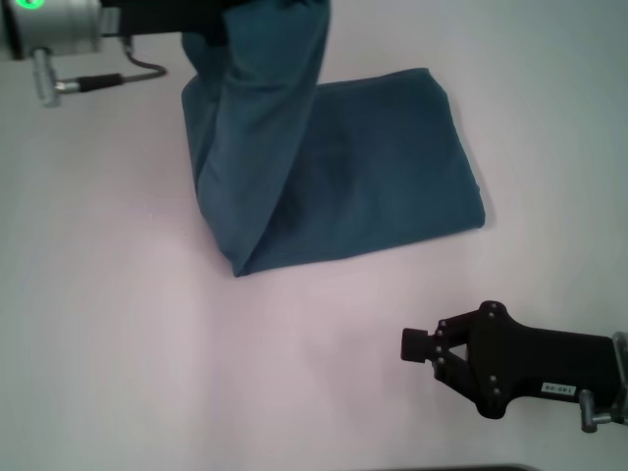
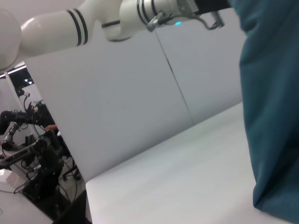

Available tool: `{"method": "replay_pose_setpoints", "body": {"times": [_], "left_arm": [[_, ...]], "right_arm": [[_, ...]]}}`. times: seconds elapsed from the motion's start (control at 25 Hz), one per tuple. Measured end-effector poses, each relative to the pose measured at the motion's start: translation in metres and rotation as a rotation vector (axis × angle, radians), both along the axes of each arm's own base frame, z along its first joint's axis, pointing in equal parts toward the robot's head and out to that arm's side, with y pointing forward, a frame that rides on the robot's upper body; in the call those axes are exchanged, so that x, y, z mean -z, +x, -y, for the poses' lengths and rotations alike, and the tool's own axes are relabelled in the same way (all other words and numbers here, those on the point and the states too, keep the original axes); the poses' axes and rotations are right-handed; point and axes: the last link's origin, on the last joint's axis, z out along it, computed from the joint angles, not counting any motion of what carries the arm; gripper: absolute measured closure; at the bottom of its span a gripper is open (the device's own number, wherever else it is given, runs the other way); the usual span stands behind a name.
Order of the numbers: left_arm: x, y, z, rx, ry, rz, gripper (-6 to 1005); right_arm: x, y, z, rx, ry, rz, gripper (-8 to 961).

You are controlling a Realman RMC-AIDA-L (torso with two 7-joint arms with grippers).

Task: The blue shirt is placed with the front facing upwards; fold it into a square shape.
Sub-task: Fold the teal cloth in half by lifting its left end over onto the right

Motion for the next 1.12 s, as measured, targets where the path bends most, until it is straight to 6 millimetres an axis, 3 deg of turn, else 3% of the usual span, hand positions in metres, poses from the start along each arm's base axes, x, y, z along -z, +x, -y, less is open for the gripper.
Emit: {"method": "replay_pose_setpoints", "body": {"times": [0.52, 1.12], "left_arm": [[0.047, 0.031, -0.008, 0.039, -0.065, -0.053, 951], [0.087, 0.035, -0.012, 0.027, -0.092, -0.148, 950]], "right_arm": [[0.004, 0.005, 0.000, 0.012, -0.018, 0.040, 937], [0.005, 0.008, -0.002, 0.038, -0.014, 0.057, 937]]}}
